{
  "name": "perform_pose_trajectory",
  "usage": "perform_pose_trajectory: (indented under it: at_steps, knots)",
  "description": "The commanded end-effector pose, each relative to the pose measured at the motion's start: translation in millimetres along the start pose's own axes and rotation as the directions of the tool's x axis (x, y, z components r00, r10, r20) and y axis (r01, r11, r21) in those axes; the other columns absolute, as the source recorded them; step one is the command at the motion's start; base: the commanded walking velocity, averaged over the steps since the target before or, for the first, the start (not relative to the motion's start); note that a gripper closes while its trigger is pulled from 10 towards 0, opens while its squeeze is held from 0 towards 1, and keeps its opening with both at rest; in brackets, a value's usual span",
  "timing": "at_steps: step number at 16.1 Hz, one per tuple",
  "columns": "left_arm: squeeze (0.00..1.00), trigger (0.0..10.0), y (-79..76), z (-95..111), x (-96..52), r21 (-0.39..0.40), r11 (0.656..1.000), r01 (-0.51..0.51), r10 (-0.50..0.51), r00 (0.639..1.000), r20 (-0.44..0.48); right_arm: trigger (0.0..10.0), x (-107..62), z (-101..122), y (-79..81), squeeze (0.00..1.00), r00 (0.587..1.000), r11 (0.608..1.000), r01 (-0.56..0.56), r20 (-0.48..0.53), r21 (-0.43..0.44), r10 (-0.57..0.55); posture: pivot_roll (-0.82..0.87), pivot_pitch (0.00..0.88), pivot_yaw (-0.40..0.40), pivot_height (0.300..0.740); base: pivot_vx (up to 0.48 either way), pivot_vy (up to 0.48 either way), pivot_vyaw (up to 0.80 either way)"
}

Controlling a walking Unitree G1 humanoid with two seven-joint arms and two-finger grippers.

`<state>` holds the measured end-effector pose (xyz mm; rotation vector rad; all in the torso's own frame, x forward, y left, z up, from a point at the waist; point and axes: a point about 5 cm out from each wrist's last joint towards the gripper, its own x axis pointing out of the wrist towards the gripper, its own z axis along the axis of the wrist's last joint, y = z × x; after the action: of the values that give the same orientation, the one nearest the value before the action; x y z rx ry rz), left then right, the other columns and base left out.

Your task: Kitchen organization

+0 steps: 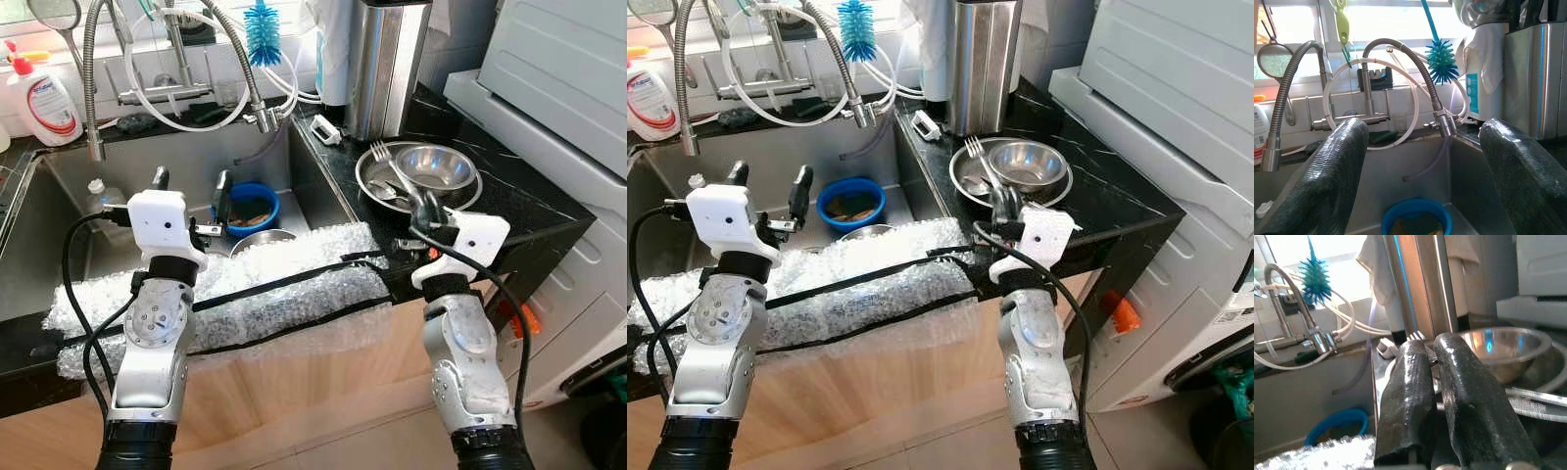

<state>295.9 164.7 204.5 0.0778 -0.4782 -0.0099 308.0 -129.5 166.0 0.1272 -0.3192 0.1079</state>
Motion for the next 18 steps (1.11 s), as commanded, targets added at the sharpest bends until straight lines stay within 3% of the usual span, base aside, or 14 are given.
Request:
perform_pose_trajectory:
  at_steps: [1, 4, 6, 8, 10, 11, 13, 14, 15, 16, 17, 18]
  knots:
    - [0.0, 10.0, -1.3, 1, 3.1, 0.02, 1.0, 0.004, -0.004, 1.0, 0.01, 10.0, 6.3, 16, 9.0, 0.0, 0.996, 0.999, -0.048, 0.07, -0.008, 0.048, -0.1, 0.0, 0.028, 0.74, 0.0, 0.0, 0.0]
    - [0.0, 10.0, 8.4, -3, 3.8, -0.009, 0.999, -0.048, 0.048, 0.999, -0.021, 10.0, 10.3, 21, 19.8, 0.0, 0.985, 0.987, -0.156, 0.078, 0.03, 0.154, -0.1, 0.0, 0.023, 0.74, 0.0, 0.0, 0.0]
    - [0.0, 10.0, 19.3, -4, 8.1, -0.06, 0.993, -0.097, 0.094, 0.994, -0.05, 10.0, 13.3, 27, 27.7, 0.0, 0.966, 0.96, -0.251, 0.096, 0.122, 0.24, -0.09, 0.0, 0.022, 0.74, 0.0, 0.0, 0.0]
    - [0.0, 10.0, 22.0, -3, 14.5, -0.193, 0.977, -0.09, 0.075, 0.994, -0.083, 10.0, 14.7, 30, 29.4, 0.0, 0.955, 0.943, -0.289, 0.112, 0.167, 0.273, -0.09, 0.0, 0.02, 0.74, 0.0, 0.0, 0.0]
    - [0.0, 10.0, 18.0, 3, 23.5, -0.444, 0.896, -0.028, -0.017, 0.995, -0.096, 10.0, 15.1, 37, 24.7, 0.0, 0.957, 0.92, -0.278, 0.16, 0.275, 0.241, -0.09, 0.0, 0.021, 0.74, 0.0, 0.0, 0.0]
    - [0.0, 10.0, 17.0, 5, 24.8, -0.499, 0.866, -0.011, -0.04, 0.995, -0.092, 10.0, 14.7, 39, 23.3, 0.0, 0.957, 0.906, -0.276, 0.177, 0.321, 0.229, -0.09, 0.0, 0.023, 0.74, 0.0, 0.0, 0.0]
    - [0.0, 10.0, 13.6, 11, 27.7, -0.654, 0.756, 0.028, -0.087, 0.994, -0.058, 10.0, 11.7, 42, 15.6, 0.0, 0.963, 0.856, -0.257, 0.197, 0.449, 0.186, -0.1, 0.0, 0.026, 0.74, 0.0, 0.0, 0.0]
    - [0.0, 10.0, 11.8, 14, 28.2, -0.684, 0.729, 0.033, -0.091, 0.995, -0.049, 10.0, 10.1, 42, 12.0, 0.0, 0.966, 0.825, -0.247, 0.199, 0.509, 0.166, -0.1, 0.0, 0.026, 0.74, 0.0, 0.0, 0.0]
    - [0.0, 10.0, 10.3, 15, 28.2, -0.711, 0.702, 0.034, -0.099, 0.994, -0.051, 10.0, 9.6, 41, 7.8, 0.0, 0.971, 0.783, -0.221, 0.202, 0.582, 0.124, -0.1, 0.0, 0.025, 0.74, 0.0, 0.0, 0.0]
    - [0.0, 10.0, 7.3, 16, 27.6, -0.75, 0.66, 0.034, -0.107, 0.993, -0.049, 10.0, 9.1, 39, 1.7, 0.0, 0.979, 0.696, -0.176, 0.198, 0.696, 0.05, -0.1, 0.0, 0.026, 0.74, 0.0, 0.0, 0.0]
    - [0.0, 10.0, 6.6, 17, 27.4, -0.766, 0.642, 0.026, -0.1, 0.994, -0.051, 10.0, 8.6, 38, -0.3, 0.0, 0.982, 0.663, -0.157, 0.189, 0.732, 0.024, -0.1, 0.0, 0.026, 0.74, 0.0, 0.0, 0.0]
    - [0.0, 10.0, 2.7, 20, 26.5, -0.825, 0.564, 0.04, -0.121, 0.992, -0.035, 10.0, 6.0, 31, -3.7, 0.0, 0.988, 0.55, -0.117, 0.152, 0.827, -0.019, -0.09, 0.0, 0.025, 0.74, 0.0, 0.0, 0.0]
